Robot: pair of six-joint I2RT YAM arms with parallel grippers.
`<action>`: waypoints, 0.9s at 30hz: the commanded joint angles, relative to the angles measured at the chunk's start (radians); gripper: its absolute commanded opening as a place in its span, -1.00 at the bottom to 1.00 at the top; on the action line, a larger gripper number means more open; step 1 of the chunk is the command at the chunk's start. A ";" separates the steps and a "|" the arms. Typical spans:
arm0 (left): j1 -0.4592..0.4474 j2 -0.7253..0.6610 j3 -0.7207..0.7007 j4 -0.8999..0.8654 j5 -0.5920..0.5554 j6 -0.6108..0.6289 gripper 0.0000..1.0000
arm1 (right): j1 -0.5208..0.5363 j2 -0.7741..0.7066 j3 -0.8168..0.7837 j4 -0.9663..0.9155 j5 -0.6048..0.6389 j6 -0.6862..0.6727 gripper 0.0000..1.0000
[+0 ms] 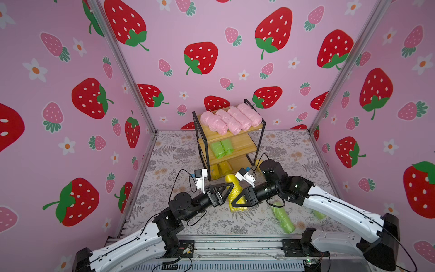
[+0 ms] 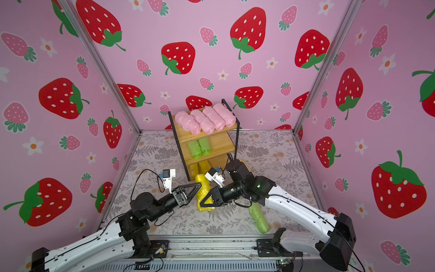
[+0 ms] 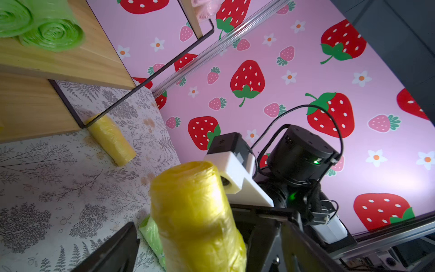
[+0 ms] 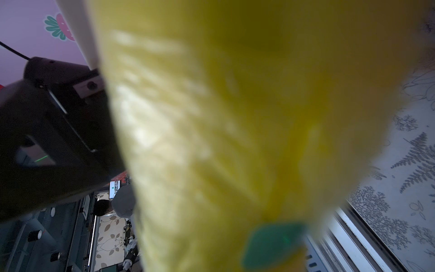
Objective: Sort the rolls of trash bags by color and place them on the shelf
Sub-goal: Pick up the roll of trash bags from the center of the board.
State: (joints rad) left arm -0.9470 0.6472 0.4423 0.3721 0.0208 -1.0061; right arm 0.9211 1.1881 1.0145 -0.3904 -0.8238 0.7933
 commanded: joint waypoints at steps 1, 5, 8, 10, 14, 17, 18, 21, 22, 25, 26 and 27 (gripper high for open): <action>0.000 -0.014 0.003 0.074 0.015 -0.010 0.87 | 0.006 -0.007 0.050 0.051 -0.032 -0.003 -1.00; 0.000 -0.010 -0.001 0.066 0.004 -0.035 0.78 | 0.010 0.001 0.062 0.065 -0.040 0.002 -1.00; 0.000 0.000 0.000 0.073 0.011 -0.043 0.69 | 0.010 0.005 0.070 0.064 -0.041 -0.001 -1.00; 0.000 0.005 0.001 0.073 0.011 -0.048 0.67 | 0.012 0.008 0.071 0.067 -0.043 0.000 -1.00; 0.000 0.014 -0.004 0.081 0.001 -0.068 0.52 | 0.018 0.007 0.075 0.067 -0.041 0.001 -1.00; 0.002 0.019 -0.014 0.108 -0.001 -0.083 0.25 | 0.021 0.005 0.073 0.067 -0.042 0.000 -1.00; 0.002 0.021 -0.013 0.115 -0.002 -0.086 0.13 | 0.024 0.005 0.073 0.067 -0.041 -0.002 -1.00; 0.001 0.036 -0.009 0.122 0.007 -0.099 -0.19 | 0.027 0.010 0.072 0.068 -0.039 0.000 -1.00; 0.003 0.043 -0.008 0.122 0.015 -0.104 -0.30 | 0.027 0.016 0.071 0.068 -0.039 0.004 -1.00; 0.007 0.066 -0.001 0.126 0.042 -0.117 -0.62 | 0.027 0.030 0.073 0.069 -0.040 0.007 -1.00; 0.010 0.073 0.000 0.129 0.051 -0.121 -0.74 | 0.027 0.031 0.073 0.068 -0.039 0.009 -1.00; 0.010 0.079 0.002 0.132 0.058 -0.126 -0.85 | 0.027 0.033 0.075 0.069 -0.037 0.009 -1.00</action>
State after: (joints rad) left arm -0.9344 0.7044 0.4313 0.4568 0.0120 -1.1229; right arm 0.9318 1.2053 1.0538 -0.3637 -0.8314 0.8131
